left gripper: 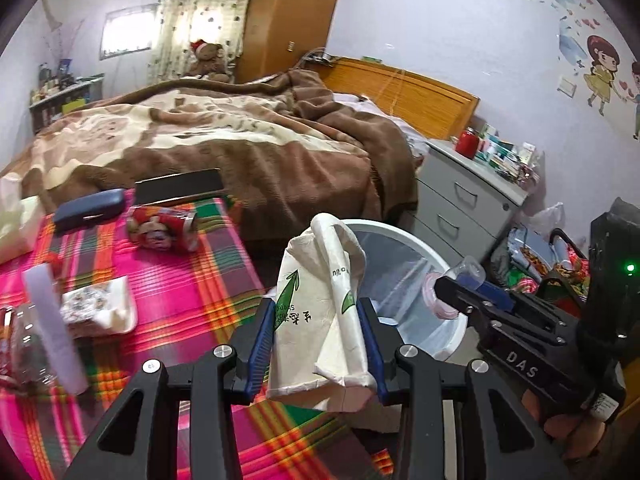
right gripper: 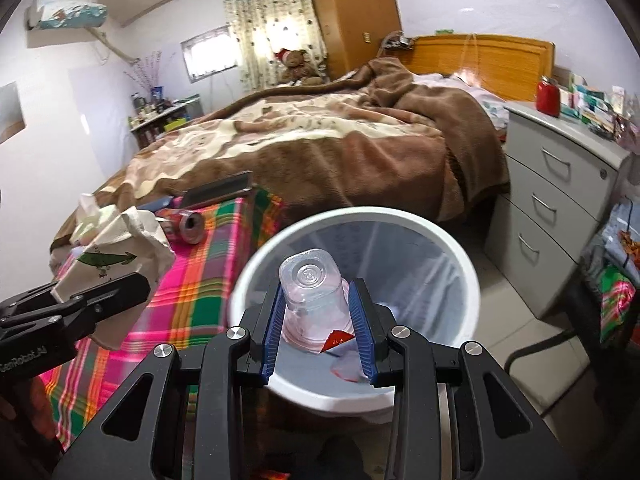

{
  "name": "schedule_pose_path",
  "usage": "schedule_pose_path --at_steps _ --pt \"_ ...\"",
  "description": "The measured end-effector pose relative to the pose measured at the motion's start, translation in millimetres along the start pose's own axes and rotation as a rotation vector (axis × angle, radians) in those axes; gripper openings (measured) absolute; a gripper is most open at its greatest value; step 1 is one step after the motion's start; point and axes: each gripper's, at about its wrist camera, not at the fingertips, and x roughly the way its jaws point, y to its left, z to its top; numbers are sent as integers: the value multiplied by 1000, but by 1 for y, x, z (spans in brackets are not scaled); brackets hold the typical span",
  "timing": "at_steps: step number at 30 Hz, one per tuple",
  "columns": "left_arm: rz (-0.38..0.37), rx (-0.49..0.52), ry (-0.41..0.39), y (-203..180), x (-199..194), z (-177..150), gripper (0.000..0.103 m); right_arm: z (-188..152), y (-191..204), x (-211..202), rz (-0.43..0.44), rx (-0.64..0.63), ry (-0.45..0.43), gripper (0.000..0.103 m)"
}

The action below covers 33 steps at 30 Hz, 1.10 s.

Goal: Collect trash
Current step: 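Carry the paper bag with the left tool while the right tool carries the cup over the bin, then open the left tool over the bin while the right tool releases the cup into it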

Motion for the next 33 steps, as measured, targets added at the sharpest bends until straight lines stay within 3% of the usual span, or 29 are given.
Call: schedule_pose_path --at_steps 15,20,22,23,24,26,33 --pt "-40 37 114 -27 77 10 41 -6 -30 26 -73 8 109 34" --pt "-52 23 135 -26 89 10 49 -7 -33 31 -91 -13 139 35" --pt "-40 21 139 -25 92 10 56 -7 -36 32 -100 -9 141 46" --pt "-42 16 140 -24 93 10 59 -6 -36 32 -96 -7 138 61" --pt "-51 7 136 -23 92 10 61 -7 -37 30 -87 -2 131 68" --pt "-54 0 127 -21 90 10 66 -6 -38 27 -83 0 126 68" --pt "-57 -4 97 -18 75 10 66 -4 -33 21 -86 6 101 68"
